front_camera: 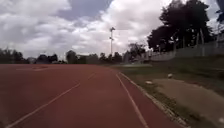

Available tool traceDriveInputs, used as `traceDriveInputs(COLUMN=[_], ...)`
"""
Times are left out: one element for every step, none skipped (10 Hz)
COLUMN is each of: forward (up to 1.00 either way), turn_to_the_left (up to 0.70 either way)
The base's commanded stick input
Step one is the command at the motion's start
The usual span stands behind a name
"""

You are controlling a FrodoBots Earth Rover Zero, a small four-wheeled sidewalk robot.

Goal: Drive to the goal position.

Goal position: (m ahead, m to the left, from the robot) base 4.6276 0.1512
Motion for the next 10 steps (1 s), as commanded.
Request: traceDriveInputs(forward=[0.6,0.6,0.6,0.6,0.6,0.6,0.6,0.6,0.6,0.6], turn_to_the_left=[0.0,0.0,0.0,0.0,0.0,0.0,0.0,0.0,0.0,0.01])
